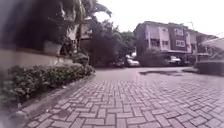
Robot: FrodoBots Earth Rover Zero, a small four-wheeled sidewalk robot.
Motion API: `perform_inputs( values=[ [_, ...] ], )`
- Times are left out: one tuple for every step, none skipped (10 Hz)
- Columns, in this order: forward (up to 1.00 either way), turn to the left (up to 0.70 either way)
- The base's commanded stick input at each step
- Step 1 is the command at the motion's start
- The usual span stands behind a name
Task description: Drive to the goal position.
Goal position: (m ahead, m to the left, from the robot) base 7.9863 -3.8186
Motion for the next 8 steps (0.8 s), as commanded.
perform_inputs(
  values=[
    [0.69,0.03],
    [0.69,0.03],
    [0.69,0.03],
    [0.69,0.03],
    [0.69,0.03],
    [0.69,0.03],
    [0.69,0.03],
    [0.69,0.03]
  ],
)
